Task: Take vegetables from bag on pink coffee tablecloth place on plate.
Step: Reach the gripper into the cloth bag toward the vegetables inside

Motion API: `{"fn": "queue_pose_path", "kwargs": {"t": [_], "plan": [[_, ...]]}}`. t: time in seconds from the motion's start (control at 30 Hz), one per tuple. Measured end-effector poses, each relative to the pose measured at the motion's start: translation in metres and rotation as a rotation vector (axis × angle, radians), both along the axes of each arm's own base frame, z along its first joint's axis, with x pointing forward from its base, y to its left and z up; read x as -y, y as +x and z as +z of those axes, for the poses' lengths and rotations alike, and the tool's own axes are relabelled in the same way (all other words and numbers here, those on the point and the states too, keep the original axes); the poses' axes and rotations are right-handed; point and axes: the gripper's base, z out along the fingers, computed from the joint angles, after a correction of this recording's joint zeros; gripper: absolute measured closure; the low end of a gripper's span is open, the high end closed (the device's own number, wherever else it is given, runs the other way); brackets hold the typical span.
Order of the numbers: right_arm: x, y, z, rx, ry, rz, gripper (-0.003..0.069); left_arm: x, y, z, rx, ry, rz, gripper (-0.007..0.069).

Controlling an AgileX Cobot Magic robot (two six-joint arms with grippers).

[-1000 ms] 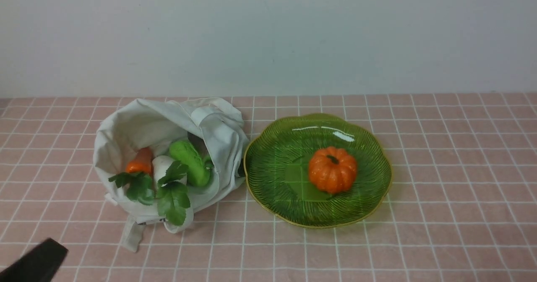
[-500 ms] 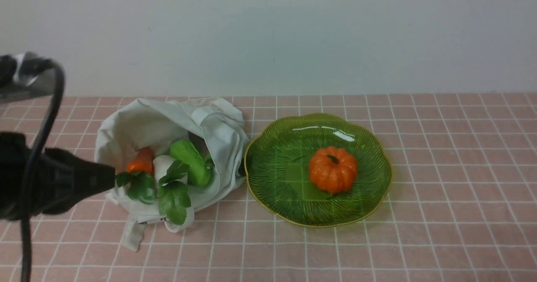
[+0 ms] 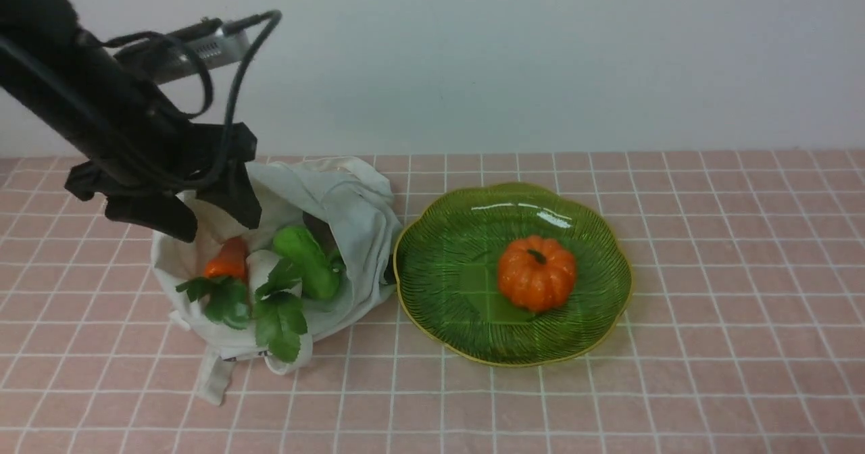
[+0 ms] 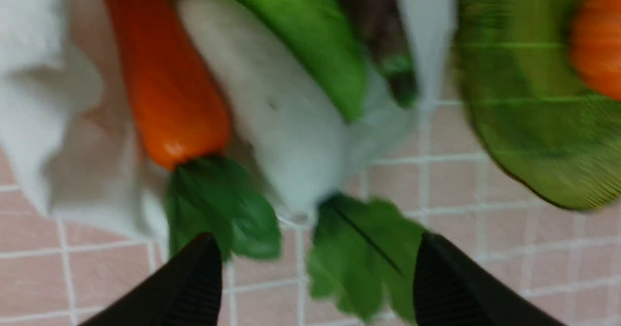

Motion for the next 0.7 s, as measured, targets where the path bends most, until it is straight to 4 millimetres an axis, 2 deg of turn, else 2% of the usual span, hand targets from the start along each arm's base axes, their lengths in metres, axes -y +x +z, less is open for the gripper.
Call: {"fn": "queue_pose_path", "kwargs": {"t": [0.13, 0.27, 0.47, 0.7], "plan": [[0.0, 0.0, 0.0, 0.0, 0.0, 0.0, 0.0673, 0.016, 0.026, -0.031, -0.068, 0.078, 0.012, 0.0144], [0.0, 0.0, 0.0, 0.0, 0.0, 0.0, 0.0673, 0.032, 0.042, -0.056, -0.114, 0.105, -0.001, 0.0144], [0.0, 0.0, 0.0, 0.0, 0.0, 0.0, 0.0673, 0.047, 0.042, -0.071, -0.15, 0.163, 0.036, 0.0144], [0.0, 0.0, 0.0, 0.0, 0.0, 0.0, 0.0673, 0.053, 0.043, -0.083, -0.155, 0.276, 0.077, 0.0145]]}}
